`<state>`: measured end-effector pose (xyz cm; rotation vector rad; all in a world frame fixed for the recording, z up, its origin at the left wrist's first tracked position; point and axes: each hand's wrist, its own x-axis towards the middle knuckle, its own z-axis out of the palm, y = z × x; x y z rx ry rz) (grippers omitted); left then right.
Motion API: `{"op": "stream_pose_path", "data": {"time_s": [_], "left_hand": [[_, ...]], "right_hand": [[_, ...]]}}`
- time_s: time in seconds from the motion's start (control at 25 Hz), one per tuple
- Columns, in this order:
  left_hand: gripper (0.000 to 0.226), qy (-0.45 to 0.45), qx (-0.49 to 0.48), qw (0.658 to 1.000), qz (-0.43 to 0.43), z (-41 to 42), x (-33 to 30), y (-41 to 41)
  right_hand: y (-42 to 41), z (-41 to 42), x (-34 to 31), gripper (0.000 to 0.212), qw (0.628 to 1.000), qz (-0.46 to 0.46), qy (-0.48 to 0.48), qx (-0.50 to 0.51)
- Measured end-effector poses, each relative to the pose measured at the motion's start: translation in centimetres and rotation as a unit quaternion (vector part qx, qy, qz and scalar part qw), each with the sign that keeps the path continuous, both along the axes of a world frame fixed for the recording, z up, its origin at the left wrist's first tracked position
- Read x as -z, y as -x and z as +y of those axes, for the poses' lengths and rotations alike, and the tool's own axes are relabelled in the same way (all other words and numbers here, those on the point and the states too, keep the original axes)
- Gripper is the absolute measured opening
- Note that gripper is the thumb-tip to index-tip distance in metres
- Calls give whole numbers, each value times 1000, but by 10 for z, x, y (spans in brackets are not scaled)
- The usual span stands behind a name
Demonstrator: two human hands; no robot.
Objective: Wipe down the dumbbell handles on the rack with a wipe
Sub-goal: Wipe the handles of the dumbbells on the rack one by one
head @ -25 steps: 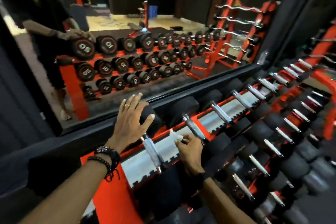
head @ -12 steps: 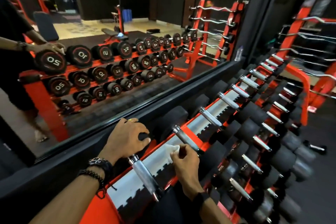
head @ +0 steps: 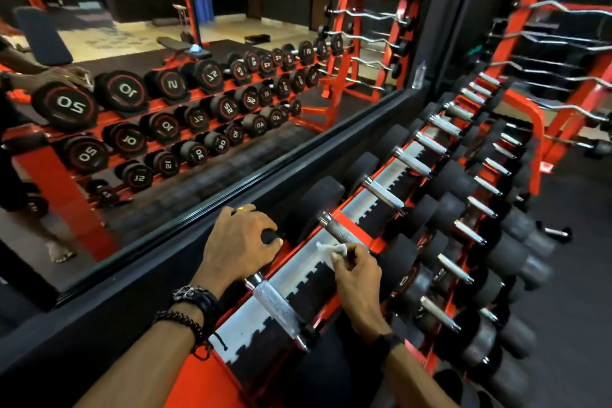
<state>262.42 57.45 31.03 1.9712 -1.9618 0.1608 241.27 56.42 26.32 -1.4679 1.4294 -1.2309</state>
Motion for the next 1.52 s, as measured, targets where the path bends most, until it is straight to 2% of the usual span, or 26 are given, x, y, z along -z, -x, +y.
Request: {"op": "stream_pose_path", "data": {"time_s": [0.48,0.8,0.92,1.0,1.04,1.08,1.16,1.2,1.24,1.32,1.36,1.44,1.52], "left_hand": [[31,22,4,999,37,11,-14,8],[32,16,11,999,44,20,-23,10],[32,24,17,999,46,19,-24,9],[31,15,15,999,50,17,-21,8],[32,14,14,999,49,16,-19,8],[32,16,13,999,45,14,-16,7],[33,19,10,999,37,12,-13,5],[33,16,8,999,32,10,-13,6],[33,12,7,999,31,10,-13,6],[33,16,8,1000,25,10,-13,6],[33,18,7,1000,22,10,-13,6],[34,15,4,1000,19,7,-10,5],[36,14,3,1000,8,4,-7,5]], "right_hand": [[0,-1,2,11,997,30,24,64],[-8,-40,3,12,997,-35,-29,64],[-4,-72,-17,16,985,86,28,147],[-8,-81,-21,15,987,136,30,79],[-16,-78,-20,11,979,204,2,11],[-26,-76,-8,22,953,294,-21,-65],[-40,-78,18,71,874,459,-49,-150],[-43,-81,15,81,865,476,-59,-143],[-43,-91,14,79,875,459,-72,-135],[-43,-106,-5,60,907,382,-128,-122],[-44,-104,-10,58,905,385,-139,-113],[-48,-91,3,77,882,443,-116,-113],[-51,-71,19,95,839,524,-74,-128]]}}
